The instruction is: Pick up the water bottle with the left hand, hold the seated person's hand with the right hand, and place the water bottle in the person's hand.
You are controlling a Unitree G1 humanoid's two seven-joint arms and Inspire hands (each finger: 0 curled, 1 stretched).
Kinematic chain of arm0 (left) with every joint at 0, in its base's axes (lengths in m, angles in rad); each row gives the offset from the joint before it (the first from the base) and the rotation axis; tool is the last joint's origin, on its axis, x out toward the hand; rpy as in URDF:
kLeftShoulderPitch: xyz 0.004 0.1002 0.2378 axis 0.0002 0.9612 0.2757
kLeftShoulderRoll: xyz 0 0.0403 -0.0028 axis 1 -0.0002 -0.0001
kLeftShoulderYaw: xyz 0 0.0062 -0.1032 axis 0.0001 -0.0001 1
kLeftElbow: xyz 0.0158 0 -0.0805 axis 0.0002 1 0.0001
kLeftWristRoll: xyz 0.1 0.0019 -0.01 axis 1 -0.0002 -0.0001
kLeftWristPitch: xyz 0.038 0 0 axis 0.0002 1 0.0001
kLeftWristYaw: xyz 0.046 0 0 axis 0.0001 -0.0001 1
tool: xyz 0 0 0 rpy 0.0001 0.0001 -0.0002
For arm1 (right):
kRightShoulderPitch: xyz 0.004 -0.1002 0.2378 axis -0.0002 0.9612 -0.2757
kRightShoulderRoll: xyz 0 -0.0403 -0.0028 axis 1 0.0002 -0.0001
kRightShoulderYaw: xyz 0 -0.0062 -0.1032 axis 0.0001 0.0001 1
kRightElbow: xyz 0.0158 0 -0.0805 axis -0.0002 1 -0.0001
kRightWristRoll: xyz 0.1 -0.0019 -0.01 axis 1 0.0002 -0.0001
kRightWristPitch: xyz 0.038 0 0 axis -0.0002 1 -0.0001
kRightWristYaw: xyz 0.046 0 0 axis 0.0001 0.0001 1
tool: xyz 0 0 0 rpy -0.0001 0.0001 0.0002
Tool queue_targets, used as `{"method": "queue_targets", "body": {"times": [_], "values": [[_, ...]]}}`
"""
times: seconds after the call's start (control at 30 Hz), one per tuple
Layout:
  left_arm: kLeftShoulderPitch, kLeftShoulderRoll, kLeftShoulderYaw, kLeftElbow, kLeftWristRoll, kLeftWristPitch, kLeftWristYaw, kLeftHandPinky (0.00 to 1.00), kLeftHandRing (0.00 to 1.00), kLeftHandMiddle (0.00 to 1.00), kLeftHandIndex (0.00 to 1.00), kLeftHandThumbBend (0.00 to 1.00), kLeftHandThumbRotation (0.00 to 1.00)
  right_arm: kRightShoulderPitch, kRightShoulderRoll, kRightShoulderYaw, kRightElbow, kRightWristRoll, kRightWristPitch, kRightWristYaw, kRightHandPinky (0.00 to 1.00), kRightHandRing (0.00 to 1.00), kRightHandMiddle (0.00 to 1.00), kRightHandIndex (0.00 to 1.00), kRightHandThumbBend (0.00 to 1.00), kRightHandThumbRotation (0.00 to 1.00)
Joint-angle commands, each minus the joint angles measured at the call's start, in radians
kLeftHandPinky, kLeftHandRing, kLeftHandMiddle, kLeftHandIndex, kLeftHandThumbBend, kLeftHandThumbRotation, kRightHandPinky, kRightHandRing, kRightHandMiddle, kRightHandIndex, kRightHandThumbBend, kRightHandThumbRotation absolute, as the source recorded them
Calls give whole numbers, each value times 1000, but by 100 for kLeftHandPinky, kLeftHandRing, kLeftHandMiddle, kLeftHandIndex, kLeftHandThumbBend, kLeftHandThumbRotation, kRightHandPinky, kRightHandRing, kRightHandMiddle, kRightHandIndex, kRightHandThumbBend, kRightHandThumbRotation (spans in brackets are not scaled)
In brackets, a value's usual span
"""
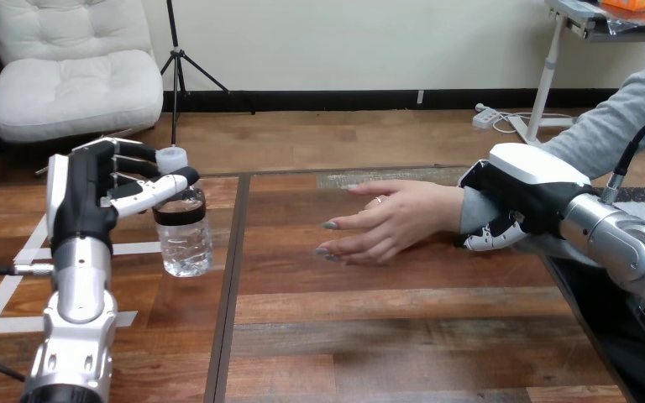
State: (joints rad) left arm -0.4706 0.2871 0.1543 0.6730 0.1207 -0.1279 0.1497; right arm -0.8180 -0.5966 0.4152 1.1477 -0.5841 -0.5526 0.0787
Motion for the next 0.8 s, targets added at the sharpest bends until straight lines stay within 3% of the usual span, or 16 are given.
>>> {"method": "queue_targets", "body": {"times": [0.0,0.4,0.77], "values": [[-133,-17,-7,32,-13,-59,17,33,39,45,46,71,0,-34,-5,-46,-61,41,-30,-15,27,32,38,39,51,0],[-181,-47,-9,126,-20,-116,24,35,41,47,46,71,0,-31,-2,-42,-84,37,-5,1,28,32,38,41,49,0],[-224,-61,-30,203,7,-174,45,40,44,49,46,71,0,-21,4,-47,-90,44,-22,-3,26,31,37,39,49,0]]}}
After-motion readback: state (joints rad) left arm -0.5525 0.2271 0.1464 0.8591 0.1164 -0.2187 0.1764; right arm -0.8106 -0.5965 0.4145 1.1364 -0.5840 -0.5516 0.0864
